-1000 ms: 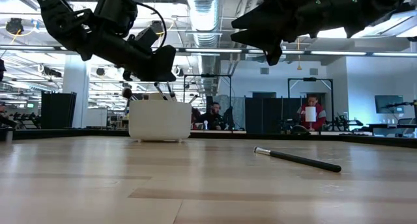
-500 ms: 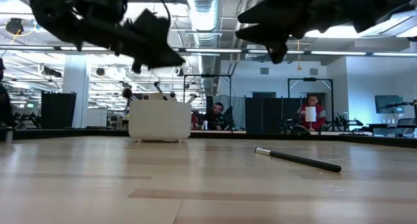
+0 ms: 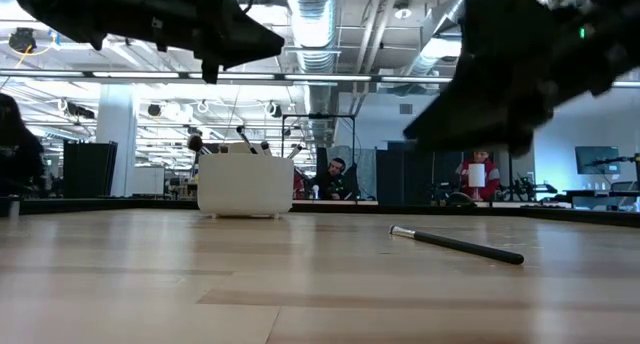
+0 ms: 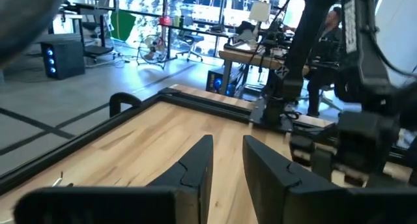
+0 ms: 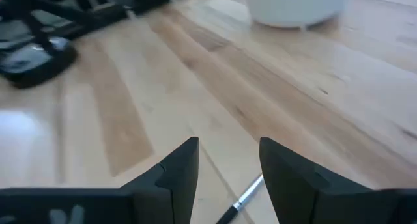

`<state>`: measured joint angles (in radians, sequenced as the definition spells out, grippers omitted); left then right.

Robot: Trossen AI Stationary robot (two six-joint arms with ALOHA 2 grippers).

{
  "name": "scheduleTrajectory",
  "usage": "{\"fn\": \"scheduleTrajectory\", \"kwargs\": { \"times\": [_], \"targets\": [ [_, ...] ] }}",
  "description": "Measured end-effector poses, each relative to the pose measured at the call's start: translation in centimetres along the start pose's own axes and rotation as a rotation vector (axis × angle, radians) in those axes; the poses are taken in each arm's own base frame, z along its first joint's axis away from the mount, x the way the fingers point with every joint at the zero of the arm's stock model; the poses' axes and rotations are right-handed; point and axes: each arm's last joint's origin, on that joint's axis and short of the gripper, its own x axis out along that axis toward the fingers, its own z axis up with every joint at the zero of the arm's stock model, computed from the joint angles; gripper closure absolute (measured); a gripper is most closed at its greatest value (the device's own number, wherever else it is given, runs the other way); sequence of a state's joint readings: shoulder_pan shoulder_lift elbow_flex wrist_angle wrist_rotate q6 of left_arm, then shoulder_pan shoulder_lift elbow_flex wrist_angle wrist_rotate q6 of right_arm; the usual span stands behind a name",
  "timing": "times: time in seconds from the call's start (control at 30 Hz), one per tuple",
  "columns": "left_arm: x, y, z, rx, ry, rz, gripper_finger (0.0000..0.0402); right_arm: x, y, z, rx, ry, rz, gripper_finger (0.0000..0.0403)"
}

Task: Sort items
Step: Put the small black brush in the white organizer

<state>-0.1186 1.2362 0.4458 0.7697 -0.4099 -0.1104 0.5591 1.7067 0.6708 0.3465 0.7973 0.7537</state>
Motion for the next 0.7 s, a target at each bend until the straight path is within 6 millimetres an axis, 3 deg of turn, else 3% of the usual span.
{"fn": "scheduleTrajectory", "kwargs": {
  "times": [0.17,0.4,0.7],
  "targets": [
    [-0.1,-0.3,0.0,-0.001,0.001,-0.015,0.032,2.6,0.6,-2.3,-0.034,0.005,-0.095,0.0248],
    [-0.4,-0.9,-0.1,0.0,0.004,-0.04,0.0321,5.9,-0.5,-4.0,0.014,0.056,-0.2,0.0248],
    [-0.6,-1.3,-0.2,0.003,0.009,-0.06,0.0321,6.6,-1.1,-5.2,0.0,0.071,-0.258,0.0286]
  ]
}}
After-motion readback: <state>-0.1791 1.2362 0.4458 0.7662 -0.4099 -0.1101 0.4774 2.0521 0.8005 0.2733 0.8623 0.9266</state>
